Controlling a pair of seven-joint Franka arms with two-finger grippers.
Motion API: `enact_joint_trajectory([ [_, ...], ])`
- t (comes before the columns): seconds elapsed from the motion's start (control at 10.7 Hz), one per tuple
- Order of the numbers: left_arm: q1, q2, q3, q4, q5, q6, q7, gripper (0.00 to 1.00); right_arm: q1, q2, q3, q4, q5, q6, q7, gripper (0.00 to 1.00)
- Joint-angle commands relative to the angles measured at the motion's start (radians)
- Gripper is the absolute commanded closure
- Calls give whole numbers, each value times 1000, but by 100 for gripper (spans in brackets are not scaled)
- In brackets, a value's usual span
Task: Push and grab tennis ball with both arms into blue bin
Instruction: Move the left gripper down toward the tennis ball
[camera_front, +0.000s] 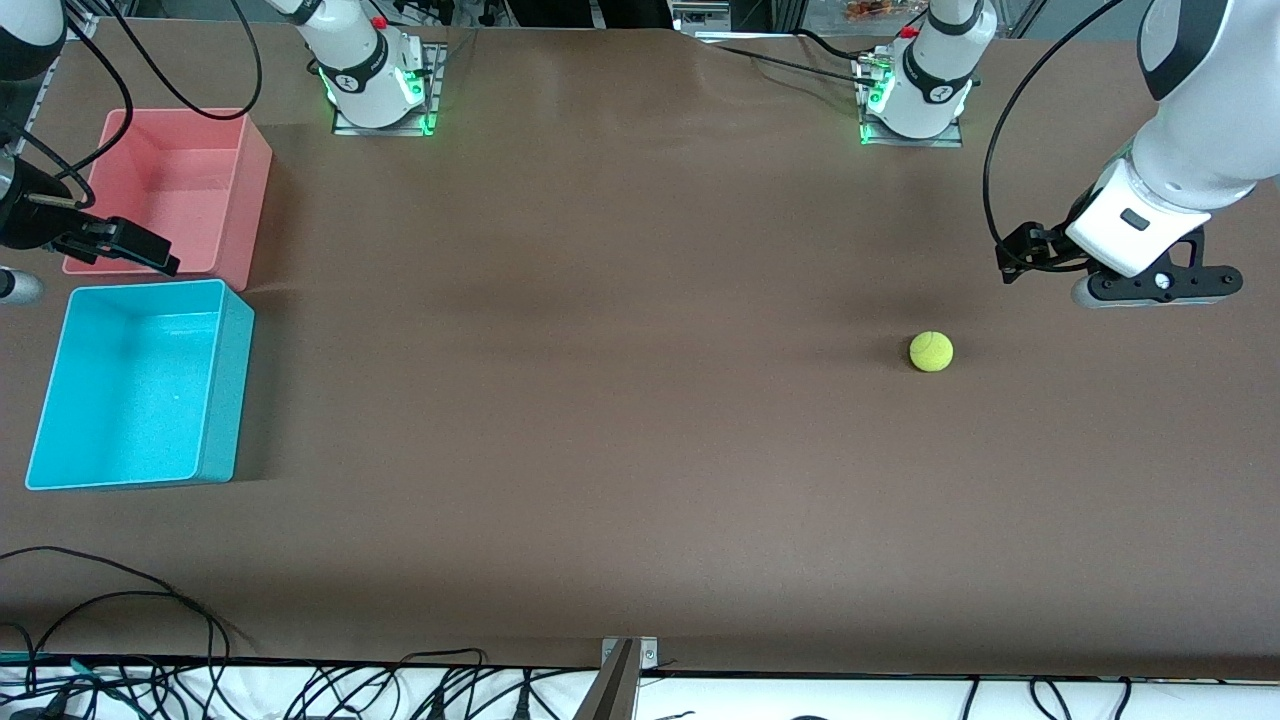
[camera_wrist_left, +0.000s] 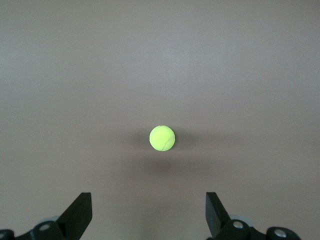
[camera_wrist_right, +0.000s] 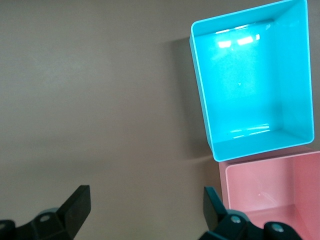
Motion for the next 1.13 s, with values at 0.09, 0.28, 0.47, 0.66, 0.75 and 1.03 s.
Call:
enact_joint_trajectory([
  [0.09,5,-24,1,-32,9,16,7,0,-3,16,2,23,-7,-19,8,0],
  [0.28,5,-24,3,-32,9,16,5,0,-3,15,2,24,-7,-18,13,0],
  [0.47,7,-23,6,-32,9,22,5,0,-3,13,2,26,-7,-15,13,0],
  [0.66,7,-21,24,-32,7,39,5,0,-3,13,1,26,-7,-15,13,0],
  [0.75,7,-20,32,-31,-6,39,5,0,-3,12,2,26,-7,-15,15,0],
  [1.03,7,-18,61,-31,-51,39,5,0,-3,12,1,26,-7,-13,15,0],
])
